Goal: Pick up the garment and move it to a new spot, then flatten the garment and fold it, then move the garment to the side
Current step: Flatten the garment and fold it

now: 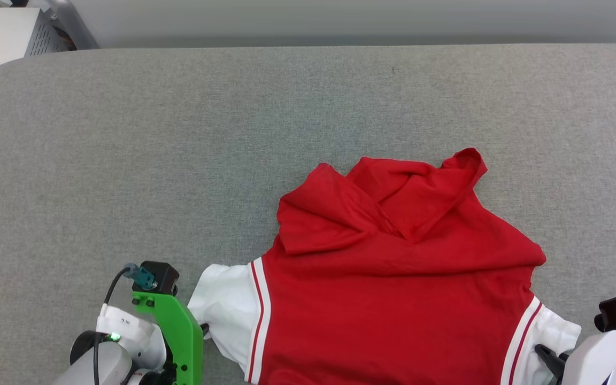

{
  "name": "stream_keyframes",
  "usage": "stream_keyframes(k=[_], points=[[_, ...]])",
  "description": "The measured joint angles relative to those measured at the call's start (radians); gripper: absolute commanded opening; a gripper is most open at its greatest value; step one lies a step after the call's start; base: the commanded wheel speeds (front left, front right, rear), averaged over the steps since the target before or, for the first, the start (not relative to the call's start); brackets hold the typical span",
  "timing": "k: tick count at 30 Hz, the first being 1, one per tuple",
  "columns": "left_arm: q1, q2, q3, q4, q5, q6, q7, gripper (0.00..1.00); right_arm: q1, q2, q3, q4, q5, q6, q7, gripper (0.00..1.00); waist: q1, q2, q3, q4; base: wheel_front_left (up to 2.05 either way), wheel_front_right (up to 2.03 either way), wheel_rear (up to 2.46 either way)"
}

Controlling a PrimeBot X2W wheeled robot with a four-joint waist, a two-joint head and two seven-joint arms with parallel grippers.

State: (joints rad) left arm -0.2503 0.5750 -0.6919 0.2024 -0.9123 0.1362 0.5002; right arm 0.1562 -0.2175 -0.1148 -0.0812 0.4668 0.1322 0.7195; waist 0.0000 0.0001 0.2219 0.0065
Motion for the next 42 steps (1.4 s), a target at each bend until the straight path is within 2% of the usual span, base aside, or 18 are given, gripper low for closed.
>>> stream_keyframes(k=[7, 11, 16, 18, 24, 27, 34, 42], points=[[0.054, -0.001, 0.049, -0.076, 0.008, 0.069, -0.116, 0.00, -0.001, 0.000, -0.043, -0.021, -0.025, 0.000, -0.045, 0.00, 0.0000, 0.0000, -0.034, 0.015, 0.00, 0.00, 0.00], [0.070, 0.031, 0.102, -0.175, 0.014, 0.113, -0.172, 0.00, -0.024, -0.012, -0.057, -0.043, -0.033, 0.000, -0.066, 0.00, 0.0000, 0.0000, -0.062, 0.023, 0.00, 0.00, 0.00], [0.068, 0.063, 0.171, -0.285, 0.016, 0.151, -0.215, 0.00, -0.111, -0.043, -0.053, -0.062, -0.043, 0.000, -0.079, 0.00, 0.0000, 0.0000, -0.098, 0.027, 0.00, 0.00, 0.00], [0.035, 0.065, 0.201, -0.306, 0.017, 0.159, -0.229, 0.00, -0.194, -0.058, -0.039, -0.056, -0.043, 0.000, -0.083, 0.00, 0.0000, 0.0000, -0.111, 0.025, 0.00, 0.00, 0.00], [-0.140, 0.055, 0.245, -0.255, 0.045, 0.157, -0.247, 0.00, -0.417, -0.087, 0.006, 0.023, -0.042, 0.000, -0.103, 0.00, 0.0000, 0.0000, -0.113, 0.007, 0.00, 0.00, 0.00], [-0.254, 0.044, 0.246, -0.195, 0.070, 0.134, -0.258, 0.00, -0.550, -0.099, 0.041, 0.098, -0.041, 0.000, -0.121, 0.00, 0.0000, 0.0000, -0.105, -0.001, 0.00, 0.00, 0.00], [-0.552, -0.017, 0.240, -0.002, 0.140, 0.087, -0.292, 0.00, -0.867, -0.115, 0.117, 0.277, -0.039, 0.000, -0.197, 0.00, 0.0000, 0.0000, -0.062, -0.015, 0.00, 0.00, 0.00], [-0.889, -0.080, 0.242, 0.247, 0.207, 0.037, -0.379, 0.00, -1.249, -0.114, 0.169, 0.519, -0.036, 0.000, -0.343, 0.00, 0.0001, 0.0000, 0.016, -0.027, 0.00, 0.00, 0.00]])
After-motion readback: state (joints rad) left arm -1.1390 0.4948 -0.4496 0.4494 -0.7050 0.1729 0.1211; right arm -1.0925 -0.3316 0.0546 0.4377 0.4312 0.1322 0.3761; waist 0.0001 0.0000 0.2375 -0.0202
